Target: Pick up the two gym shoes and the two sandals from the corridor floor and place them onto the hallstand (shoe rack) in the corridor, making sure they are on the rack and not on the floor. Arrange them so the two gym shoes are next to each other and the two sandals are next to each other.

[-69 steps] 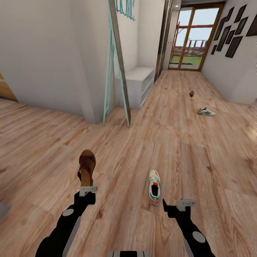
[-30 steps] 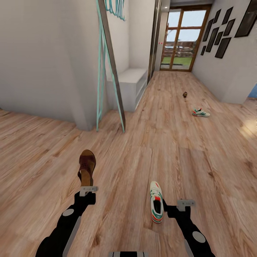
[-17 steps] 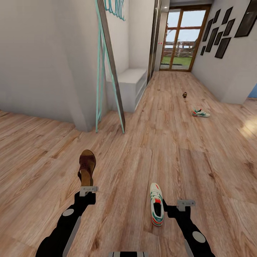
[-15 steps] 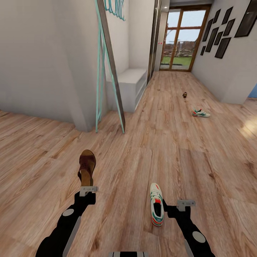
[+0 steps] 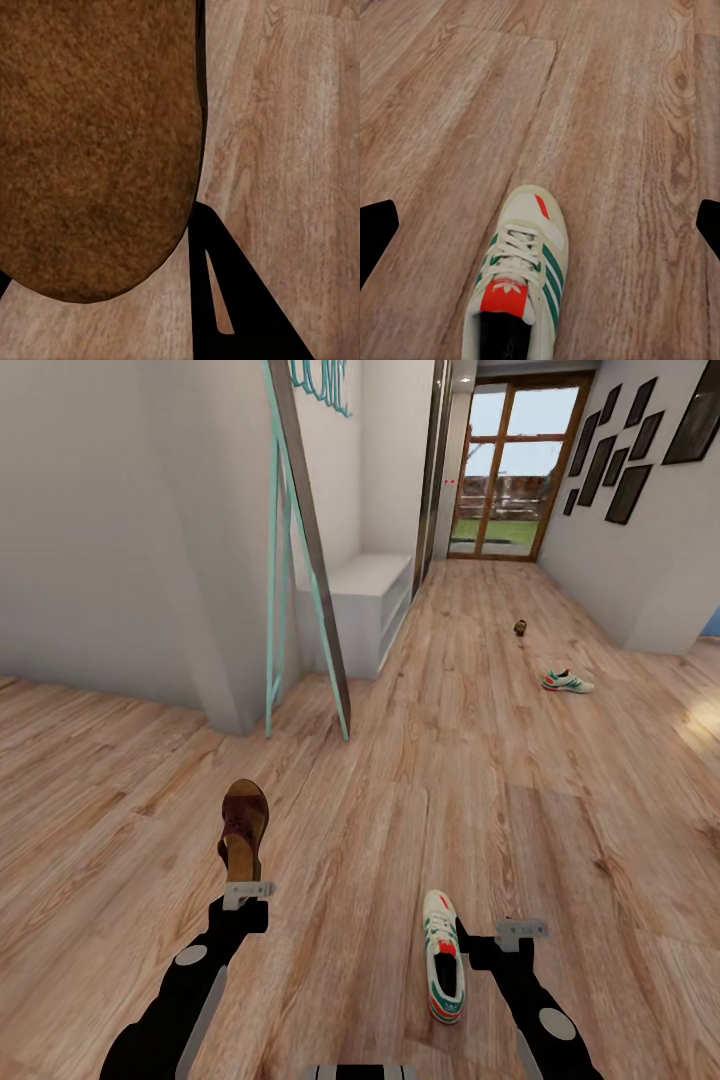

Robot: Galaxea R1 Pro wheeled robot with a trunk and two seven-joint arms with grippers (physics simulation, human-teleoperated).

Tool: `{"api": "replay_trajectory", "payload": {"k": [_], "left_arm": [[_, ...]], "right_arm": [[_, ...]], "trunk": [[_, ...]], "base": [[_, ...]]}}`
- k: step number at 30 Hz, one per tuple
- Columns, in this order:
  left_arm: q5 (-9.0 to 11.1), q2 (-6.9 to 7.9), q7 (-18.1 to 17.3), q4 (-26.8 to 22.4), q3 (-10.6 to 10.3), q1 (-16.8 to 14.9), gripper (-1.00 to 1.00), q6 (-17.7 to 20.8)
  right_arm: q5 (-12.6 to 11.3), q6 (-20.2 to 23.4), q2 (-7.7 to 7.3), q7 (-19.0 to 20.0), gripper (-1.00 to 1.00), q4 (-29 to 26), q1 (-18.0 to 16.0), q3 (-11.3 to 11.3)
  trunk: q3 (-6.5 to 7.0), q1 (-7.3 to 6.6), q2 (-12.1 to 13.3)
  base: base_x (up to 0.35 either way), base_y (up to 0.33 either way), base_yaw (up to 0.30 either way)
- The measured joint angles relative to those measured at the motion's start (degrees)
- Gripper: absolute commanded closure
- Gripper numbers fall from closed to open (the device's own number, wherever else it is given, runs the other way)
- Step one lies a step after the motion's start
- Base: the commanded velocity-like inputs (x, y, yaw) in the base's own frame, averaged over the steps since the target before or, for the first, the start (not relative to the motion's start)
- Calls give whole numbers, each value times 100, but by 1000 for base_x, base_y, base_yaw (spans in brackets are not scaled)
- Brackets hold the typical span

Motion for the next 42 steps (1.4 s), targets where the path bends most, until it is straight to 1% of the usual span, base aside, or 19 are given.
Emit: {"api": "replay_trajectory", "payload": {"k": [19,20,21,22,23,24,25,27,29,30,31,34,35,39,40,42], "left_arm": [[-10,7,3,-5,22,-34,100,15],[-8,7,4,-10,23,-157,100,36],[-2,8,1,-12,24,-353,100,113],[1,8,0,-7,25,-437,100,157],[4,7,-1,-8,24,-561,100,268],[4,3,-5,-9,25,-683,100,439],[2,3,-6,-8,26,-714,100,485],[5,-6,-9,-12,17,-774,100,587],[4,-28,-11,-18,-3,-799,100,625],[0,-40,-11,-18,-25,-806,100,634],[6,-51,-13,-18,-161,-813,100,649],[-17,-52,-7,-20,-311,-816,100,659],[-24,-52,-6,-21,-334,-816,100,661],[-17,-53,-4,-39,-598,-817,100,680],[-20,-53,-4,-42,-625,-817,100,682],[-10,-56,-4,-89,-692,-817,100,684]], "right_arm": [[-8,2,0,0,-100,0,0,-2],[-9,1,0,1,-100,0,0,0],[-2,4,0,-2,-100,25,0,1],[0,4,0,-4,-100,48,0,1],[3,7,0,-4,-100,127,0,0],[5,9,3,-7,-100,339,1,-1],[6,10,4,-7,-100,444,0,-3],[-3,7,4,-7,-100,851,0,-6],[-2,0,-1,-6,-100,1076,0,-3],[6,-3,-1,-6,-100,1132,0,1],[15,-4,5,-9,-100,1203,0,9],[15,-7,8,-10,-100,1224,0,12],[18,-6,8,-11,-100,1225,0,13],[17,-5,13,-13,-100,1281,0,7],[14,-5,13,-13,-100,1307,0,4],[-8,-4,10,-13,-100,1547,0,-5]], "trunk": [[0,0,0],[1,0,0],[1,0,0],[0,0,0],[1,0,0],[0,0,0],[0,0,0],[0,0,0],[0,0,0],[0,0,0],[0,0,0],[0,0,0],[0,0,0],[0,0,0],[0,0,0],[0,0,0]], "base": [[2,0,0],[0,0,0],[0,0,0],[0,0,0],[0,0,0],[0,0,0],[0,0,0],[0,0,0],[0,0,0],[0,0,0],[0,0,0],[0,0,0],[0,0,0],[0,0,0],[0,0,0],[0,0,0]]}}
